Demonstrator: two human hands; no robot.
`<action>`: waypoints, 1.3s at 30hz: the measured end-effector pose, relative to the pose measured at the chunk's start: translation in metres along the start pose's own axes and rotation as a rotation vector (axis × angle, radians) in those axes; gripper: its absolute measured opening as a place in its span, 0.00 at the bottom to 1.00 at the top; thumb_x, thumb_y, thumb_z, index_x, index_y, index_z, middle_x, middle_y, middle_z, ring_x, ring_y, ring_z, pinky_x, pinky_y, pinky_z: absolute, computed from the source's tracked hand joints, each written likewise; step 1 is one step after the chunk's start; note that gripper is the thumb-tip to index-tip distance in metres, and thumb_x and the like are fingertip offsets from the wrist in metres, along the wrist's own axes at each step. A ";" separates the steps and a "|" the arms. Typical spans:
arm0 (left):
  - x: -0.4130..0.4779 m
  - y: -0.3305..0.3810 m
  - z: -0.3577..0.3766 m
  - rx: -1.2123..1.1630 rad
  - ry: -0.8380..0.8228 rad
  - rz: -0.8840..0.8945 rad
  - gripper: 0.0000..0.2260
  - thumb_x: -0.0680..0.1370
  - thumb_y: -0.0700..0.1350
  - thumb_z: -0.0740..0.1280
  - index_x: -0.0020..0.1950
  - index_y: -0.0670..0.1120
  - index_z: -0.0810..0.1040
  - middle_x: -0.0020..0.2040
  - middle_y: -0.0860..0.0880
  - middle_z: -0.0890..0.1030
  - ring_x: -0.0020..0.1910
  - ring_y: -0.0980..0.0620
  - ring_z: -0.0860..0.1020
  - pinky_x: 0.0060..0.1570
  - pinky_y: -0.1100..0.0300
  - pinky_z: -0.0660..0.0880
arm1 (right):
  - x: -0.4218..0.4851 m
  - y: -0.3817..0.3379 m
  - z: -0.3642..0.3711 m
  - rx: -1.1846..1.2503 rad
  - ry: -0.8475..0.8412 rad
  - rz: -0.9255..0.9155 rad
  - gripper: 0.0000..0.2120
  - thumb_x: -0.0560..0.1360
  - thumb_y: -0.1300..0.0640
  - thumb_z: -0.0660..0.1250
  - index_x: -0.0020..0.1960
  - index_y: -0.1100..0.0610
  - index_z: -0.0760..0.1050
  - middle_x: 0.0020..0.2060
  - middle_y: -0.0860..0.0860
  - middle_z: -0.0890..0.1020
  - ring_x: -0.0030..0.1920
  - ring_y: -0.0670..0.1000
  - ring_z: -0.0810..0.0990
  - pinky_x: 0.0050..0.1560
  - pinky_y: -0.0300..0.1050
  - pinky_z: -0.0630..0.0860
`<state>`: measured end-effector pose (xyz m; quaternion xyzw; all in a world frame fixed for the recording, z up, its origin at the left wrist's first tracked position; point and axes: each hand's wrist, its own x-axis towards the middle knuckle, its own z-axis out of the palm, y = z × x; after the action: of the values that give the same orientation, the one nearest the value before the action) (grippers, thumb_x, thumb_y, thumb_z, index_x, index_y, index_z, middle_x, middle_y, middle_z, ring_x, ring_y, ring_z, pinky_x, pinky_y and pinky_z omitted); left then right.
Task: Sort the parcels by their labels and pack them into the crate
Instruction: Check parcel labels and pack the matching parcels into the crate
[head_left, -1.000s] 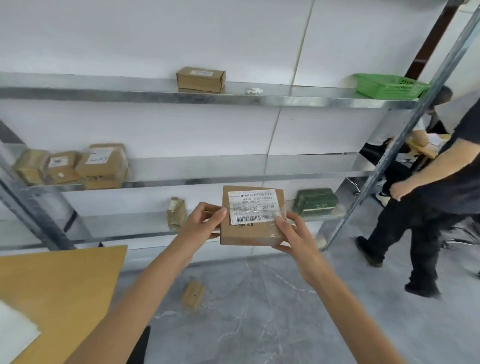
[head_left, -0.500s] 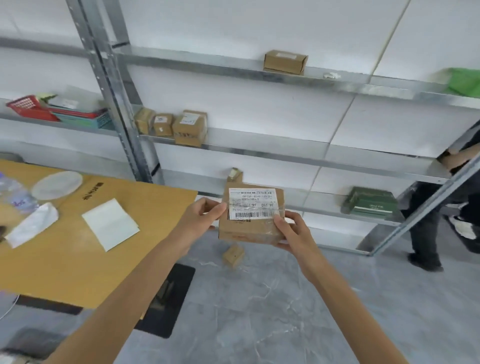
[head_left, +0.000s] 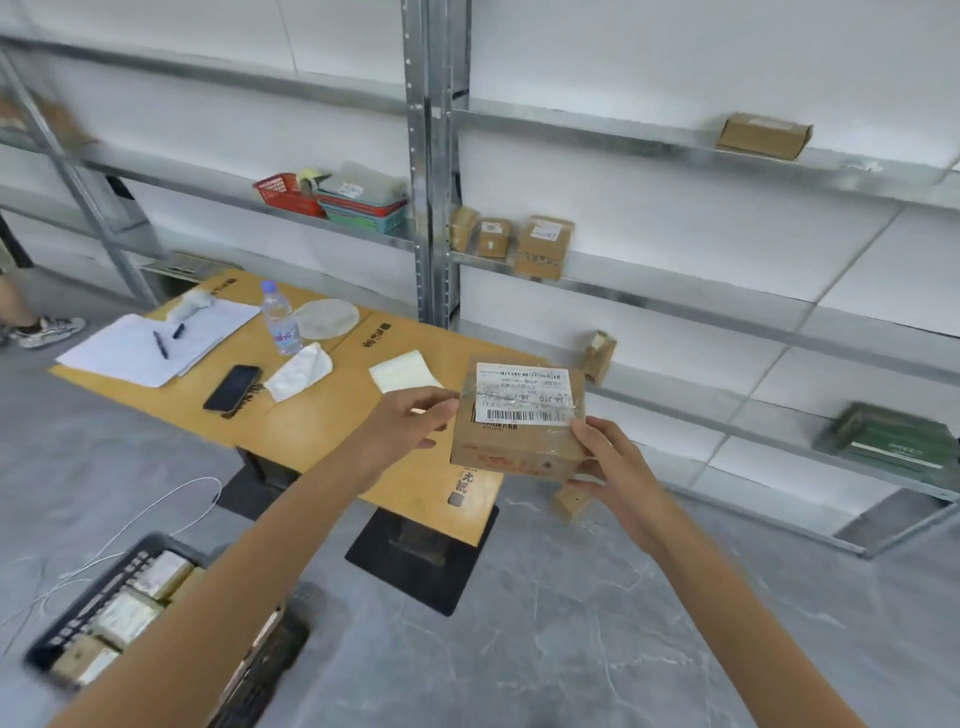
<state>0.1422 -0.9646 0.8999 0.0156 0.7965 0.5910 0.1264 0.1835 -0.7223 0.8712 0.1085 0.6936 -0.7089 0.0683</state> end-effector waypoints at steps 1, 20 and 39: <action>-0.008 -0.006 -0.015 0.001 0.011 -0.005 0.12 0.79 0.47 0.64 0.61 0.49 0.78 0.55 0.50 0.81 0.55 0.50 0.78 0.46 0.64 0.77 | -0.003 0.002 0.017 -0.008 -0.009 -0.001 0.16 0.77 0.48 0.64 0.61 0.53 0.72 0.51 0.52 0.82 0.46 0.49 0.84 0.48 0.45 0.80; -0.018 -0.076 -0.170 0.057 0.147 -0.138 0.08 0.78 0.43 0.65 0.56 0.46 0.79 0.52 0.50 0.82 0.52 0.51 0.80 0.54 0.55 0.78 | 0.046 0.016 0.184 -0.072 -0.197 0.085 0.19 0.76 0.50 0.66 0.65 0.52 0.69 0.50 0.51 0.82 0.50 0.50 0.83 0.49 0.44 0.80; -0.083 -0.228 -0.459 -0.120 0.024 -0.317 0.12 0.77 0.48 0.67 0.53 0.46 0.67 0.57 0.42 0.80 0.55 0.45 0.80 0.56 0.48 0.78 | 0.007 0.087 0.519 0.031 -0.178 0.221 0.19 0.76 0.53 0.67 0.65 0.54 0.69 0.53 0.54 0.83 0.51 0.54 0.84 0.59 0.54 0.78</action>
<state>0.1503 -1.4785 0.8233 -0.1247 0.7538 0.6103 0.2092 0.1672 -1.2423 0.7930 0.1220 0.6577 -0.7144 0.2055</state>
